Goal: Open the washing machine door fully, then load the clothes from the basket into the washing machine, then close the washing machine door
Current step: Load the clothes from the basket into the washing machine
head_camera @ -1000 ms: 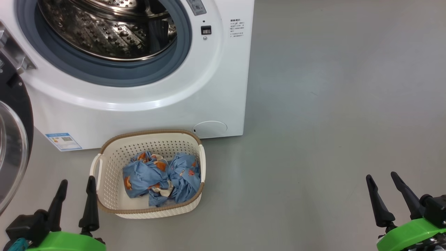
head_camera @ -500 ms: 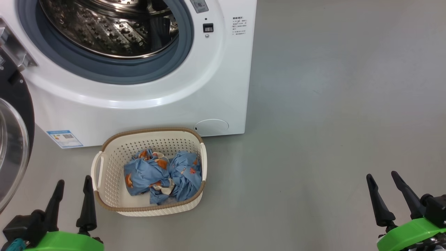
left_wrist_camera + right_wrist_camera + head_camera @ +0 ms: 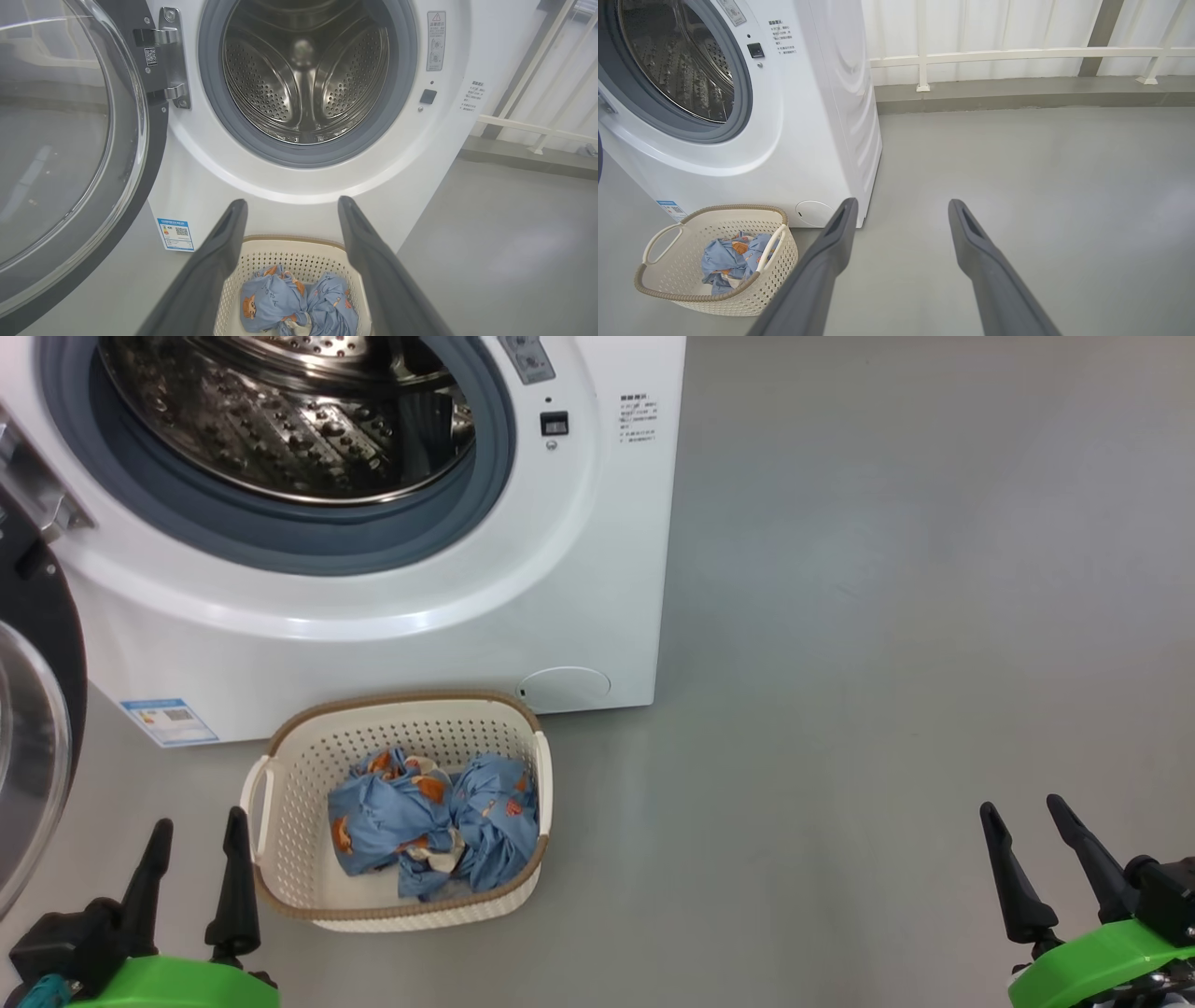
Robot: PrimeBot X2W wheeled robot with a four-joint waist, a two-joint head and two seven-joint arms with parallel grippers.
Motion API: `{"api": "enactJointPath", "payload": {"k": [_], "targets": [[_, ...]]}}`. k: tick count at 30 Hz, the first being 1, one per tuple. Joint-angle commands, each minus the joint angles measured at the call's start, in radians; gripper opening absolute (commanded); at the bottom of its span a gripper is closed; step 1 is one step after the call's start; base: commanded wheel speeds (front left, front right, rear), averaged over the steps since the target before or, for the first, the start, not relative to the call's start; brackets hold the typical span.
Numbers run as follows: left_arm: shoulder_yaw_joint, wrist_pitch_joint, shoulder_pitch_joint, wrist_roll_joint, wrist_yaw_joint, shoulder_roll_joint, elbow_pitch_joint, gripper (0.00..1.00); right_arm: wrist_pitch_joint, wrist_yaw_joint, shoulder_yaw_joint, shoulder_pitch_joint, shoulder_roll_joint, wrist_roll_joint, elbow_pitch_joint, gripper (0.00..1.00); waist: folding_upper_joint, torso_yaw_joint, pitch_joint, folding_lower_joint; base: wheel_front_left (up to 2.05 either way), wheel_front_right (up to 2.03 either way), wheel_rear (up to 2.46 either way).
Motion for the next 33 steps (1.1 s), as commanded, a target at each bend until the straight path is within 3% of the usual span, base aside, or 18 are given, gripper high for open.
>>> {"api": "enactJointPath", "payload": {"k": [1, 13, 33], "targets": [[0.033, -0.006, -0.014, 0.001, -0.002, 0.027, -0.018, 1.00, -0.013, 0.001, 0.025, -0.002, -0.016, -0.003, -0.023, 1.00, -0.0001, 0.000, 0.000, 0.0000, 1.17, -1.26, 0.10], [0.035, -0.006, -0.020, -0.019, -0.002, 0.020, 0.016, 1.00, -0.013, 0.001, 0.028, -0.004, -0.016, 0.000, -0.023, 1.00, -0.0001, -0.001, 0.008, 0.0000, 1.02, -1.07, 0.05], [-0.007, -0.006, -0.049, -0.036, -0.002, 0.027, 0.066, 1.00, -0.013, 0.001, 0.034, -0.020, -0.010, -0.006, -0.029, 1.00, -0.0001, 0.009, 0.034, 0.0000, 0.04, -0.04, 0.00]]}}
